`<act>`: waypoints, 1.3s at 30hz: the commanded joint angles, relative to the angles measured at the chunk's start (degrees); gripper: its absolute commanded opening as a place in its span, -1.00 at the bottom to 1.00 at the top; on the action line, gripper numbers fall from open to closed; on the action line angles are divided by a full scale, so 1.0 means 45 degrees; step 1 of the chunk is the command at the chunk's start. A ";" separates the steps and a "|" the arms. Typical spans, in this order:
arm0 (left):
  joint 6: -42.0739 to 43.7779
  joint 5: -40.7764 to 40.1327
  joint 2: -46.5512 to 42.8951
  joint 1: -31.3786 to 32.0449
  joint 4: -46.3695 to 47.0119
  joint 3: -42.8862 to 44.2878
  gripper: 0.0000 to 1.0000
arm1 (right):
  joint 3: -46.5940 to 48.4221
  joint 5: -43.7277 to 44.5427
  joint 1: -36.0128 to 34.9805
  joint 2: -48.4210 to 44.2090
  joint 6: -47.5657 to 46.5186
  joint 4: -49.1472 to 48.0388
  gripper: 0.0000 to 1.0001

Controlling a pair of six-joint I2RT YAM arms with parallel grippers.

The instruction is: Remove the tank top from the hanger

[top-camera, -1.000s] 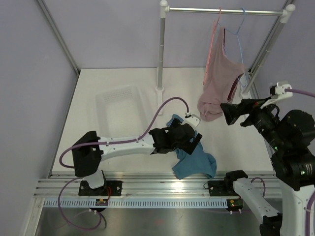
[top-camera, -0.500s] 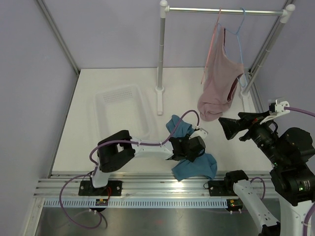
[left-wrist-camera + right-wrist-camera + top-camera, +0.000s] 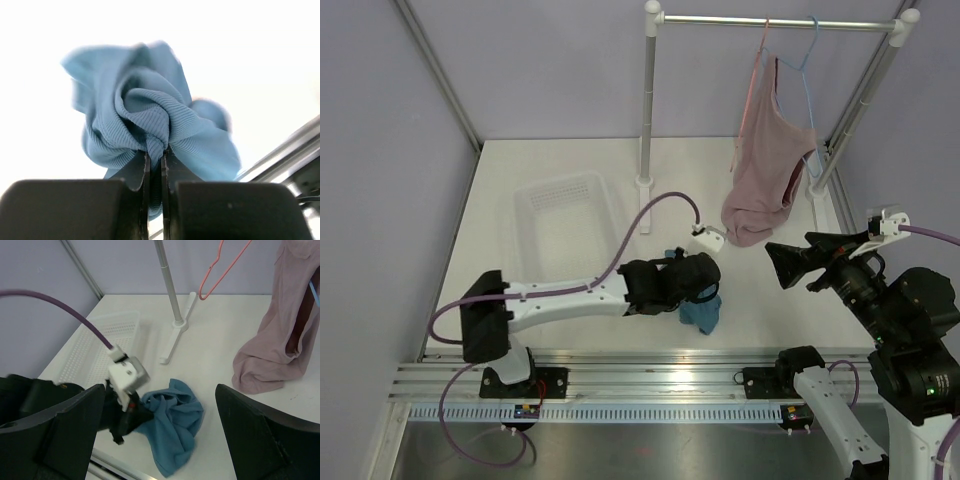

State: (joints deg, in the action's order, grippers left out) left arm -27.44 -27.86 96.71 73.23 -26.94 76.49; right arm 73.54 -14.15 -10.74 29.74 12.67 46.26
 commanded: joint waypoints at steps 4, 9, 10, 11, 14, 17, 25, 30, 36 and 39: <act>0.0005 -0.4255 -0.3010 -0.0549 -0.2369 0.2063 -1.00 | 0.0045 0.0566 0.0024 -0.0318 -0.0139 -0.0455 0.99; 0.0432 -0.4748 -0.4631 -0.1818 -0.3195 0.2632 -1.00 | -0.0052 0.1054 0.0024 -0.0611 -0.0119 -0.0670 0.99; 0.0569 -0.4650 -0.4944 -0.2420 -0.3213 0.2670 -1.00 | -0.0091 0.1094 0.0024 -0.0631 -0.0119 -0.0690 0.99; 0.0629 -0.4514 -0.5469 -0.2755 -0.3329 0.2690 -1.00 | -0.0111 0.1152 0.0024 -0.0632 -0.0100 -0.0690 0.99; 0.0590 -0.4182 -0.6388 -0.4102 -0.3680 0.2632 -1.00 | -0.0209 0.1192 0.0024 -0.0573 -0.0119 -0.0690 0.99; 0.0590 -0.3441 -0.6938 -0.5333 -0.3837 0.2125 -1.00 | -0.0365 0.1192 0.0024 -0.0534 -0.0061 -0.0787 0.99; 0.0298 -0.0492 -0.7467 -0.8322 -0.3526 -0.0100 -1.00 | -0.0892 0.0801 0.0024 0.0012 0.0076 -0.1198 0.99; 0.0006 0.0525 -0.7155 -0.9688 -0.3369 -0.1194 -0.80 | -0.1321 0.0724 0.0024 0.0091 0.0056 -0.1432 0.99; -0.0269 0.0918 -0.6666 -1.0551 -0.3836 -0.1198 0.22 | -0.1284 0.0800 0.0024 0.0227 0.0115 -0.1296 0.99; -0.0348 0.0450 -0.7016 -1.0571 -0.4442 -0.0729 0.98 | -0.0720 0.1015 0.0024 0.0771 0.0019 -0.0440 0.99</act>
State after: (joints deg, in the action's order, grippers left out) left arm -28.14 -25.45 66.87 25.85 -46.28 70.00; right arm 67.44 -10.13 -10.74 30.37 12.84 43.11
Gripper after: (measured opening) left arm 0.947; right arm 0.993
